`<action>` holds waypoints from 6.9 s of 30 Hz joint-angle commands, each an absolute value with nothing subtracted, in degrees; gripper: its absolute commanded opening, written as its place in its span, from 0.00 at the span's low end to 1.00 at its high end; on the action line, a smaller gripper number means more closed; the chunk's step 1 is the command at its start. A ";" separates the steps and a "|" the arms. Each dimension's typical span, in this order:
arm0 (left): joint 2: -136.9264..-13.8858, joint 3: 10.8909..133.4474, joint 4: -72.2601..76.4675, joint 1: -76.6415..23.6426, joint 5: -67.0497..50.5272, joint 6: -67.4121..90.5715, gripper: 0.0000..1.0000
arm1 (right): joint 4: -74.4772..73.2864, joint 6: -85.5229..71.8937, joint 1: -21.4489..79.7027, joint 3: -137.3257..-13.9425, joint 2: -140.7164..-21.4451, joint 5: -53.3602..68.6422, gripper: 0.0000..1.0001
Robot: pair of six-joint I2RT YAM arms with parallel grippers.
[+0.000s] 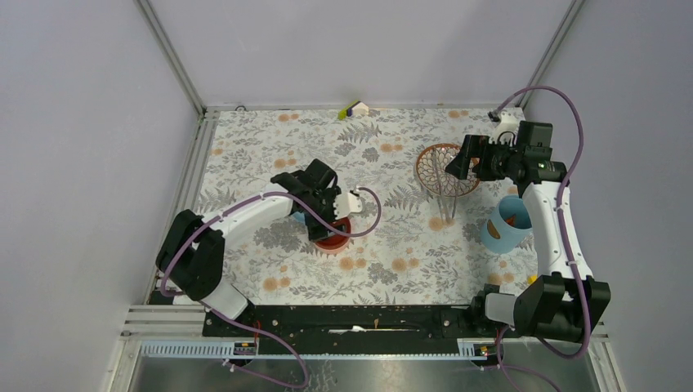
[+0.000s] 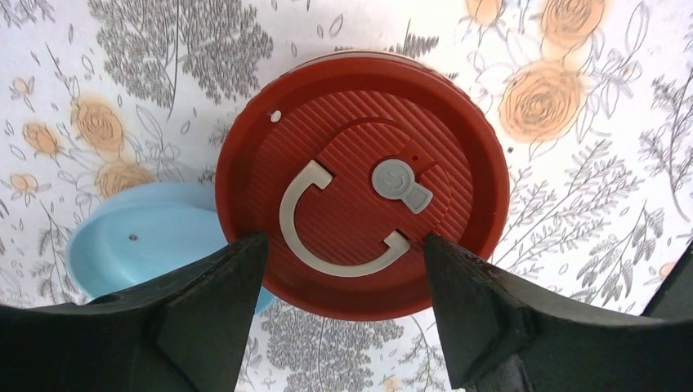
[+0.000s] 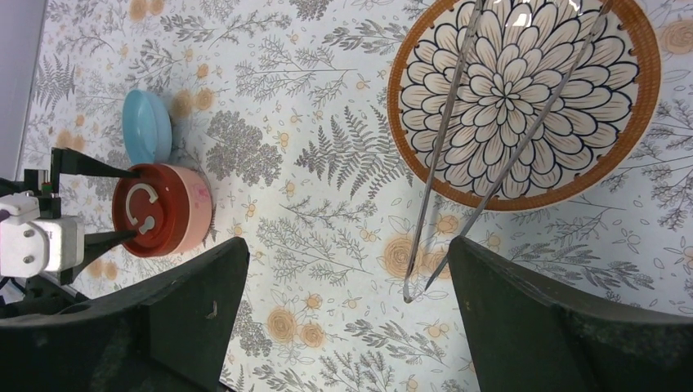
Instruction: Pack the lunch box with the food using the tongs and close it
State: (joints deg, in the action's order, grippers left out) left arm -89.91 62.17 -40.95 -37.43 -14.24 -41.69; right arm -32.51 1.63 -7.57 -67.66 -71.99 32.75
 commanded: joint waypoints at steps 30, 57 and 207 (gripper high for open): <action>-87.90 72.87 -56.83 -28.68 -8.80 -45.75 0.80 | -37.09 5.34 -4.66 -73.84 -74.17 35.34 0.99; -104.14 73.57 -32.01 -23.38 -14.69 -22.48 0.55 | -38.24 5.08 -2.33 -74.71 -74.20 34.36 0.99; -77.34 67.08 -6.50 -20.38 -53.26 28.45 0.99 | -82.48 39.29 -22.68 -96.56 -89.22 13.93 0.00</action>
State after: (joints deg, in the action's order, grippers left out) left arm -79.57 66.41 -7.64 -20.34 -53.87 29.41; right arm -82.00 38.13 -22.50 -97.36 -88.88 13.08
